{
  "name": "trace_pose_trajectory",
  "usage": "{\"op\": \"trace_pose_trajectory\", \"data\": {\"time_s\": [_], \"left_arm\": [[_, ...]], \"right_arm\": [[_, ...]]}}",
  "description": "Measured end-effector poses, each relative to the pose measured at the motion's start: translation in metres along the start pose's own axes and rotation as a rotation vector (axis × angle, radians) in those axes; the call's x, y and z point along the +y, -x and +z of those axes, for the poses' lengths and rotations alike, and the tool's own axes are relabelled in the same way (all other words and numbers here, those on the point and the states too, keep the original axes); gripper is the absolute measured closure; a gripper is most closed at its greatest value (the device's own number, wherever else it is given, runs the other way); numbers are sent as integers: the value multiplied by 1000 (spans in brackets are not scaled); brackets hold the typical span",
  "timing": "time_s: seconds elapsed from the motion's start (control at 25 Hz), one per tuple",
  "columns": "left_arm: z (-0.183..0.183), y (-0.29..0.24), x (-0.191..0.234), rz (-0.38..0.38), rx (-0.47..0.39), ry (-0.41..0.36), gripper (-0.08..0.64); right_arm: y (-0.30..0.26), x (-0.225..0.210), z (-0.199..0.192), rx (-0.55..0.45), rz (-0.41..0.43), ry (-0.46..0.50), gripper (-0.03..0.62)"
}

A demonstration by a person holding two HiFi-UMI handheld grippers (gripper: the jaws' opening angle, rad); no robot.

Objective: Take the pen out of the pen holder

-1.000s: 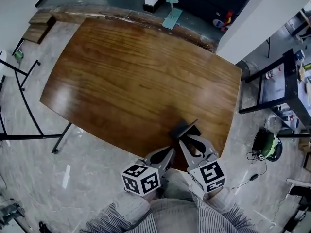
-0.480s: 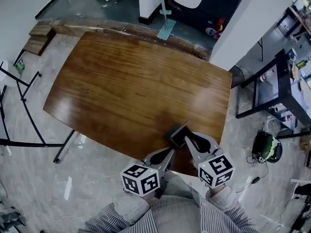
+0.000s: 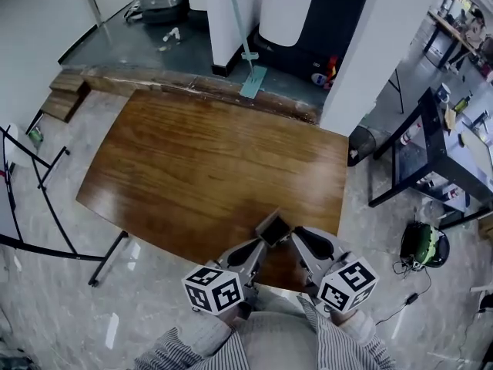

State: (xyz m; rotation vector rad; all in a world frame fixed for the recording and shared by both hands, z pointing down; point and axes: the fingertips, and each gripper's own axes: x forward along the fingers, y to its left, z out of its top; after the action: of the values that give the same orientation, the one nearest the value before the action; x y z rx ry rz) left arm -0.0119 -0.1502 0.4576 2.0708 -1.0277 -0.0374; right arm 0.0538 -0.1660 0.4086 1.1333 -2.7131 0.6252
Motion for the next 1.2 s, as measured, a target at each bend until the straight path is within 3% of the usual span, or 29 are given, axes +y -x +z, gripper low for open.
{"op": "trace_pose_trajectory", "data": {"time_s": [0.32, 0.6, 1.2], "left_arm": [[-2, 5, -5, 18, -1, -13, 552], [-10, 7, -9, -34, 53, 8, 552], [-21, 7, -11, -63, 108, 2, 552]], "right_arm": [[18, 2, -3, -76, 37, -153, 546], [27, 0, -1, -134, 54, -276, 546], [27, 5, -9, -138, 51, -306, 546]]}}
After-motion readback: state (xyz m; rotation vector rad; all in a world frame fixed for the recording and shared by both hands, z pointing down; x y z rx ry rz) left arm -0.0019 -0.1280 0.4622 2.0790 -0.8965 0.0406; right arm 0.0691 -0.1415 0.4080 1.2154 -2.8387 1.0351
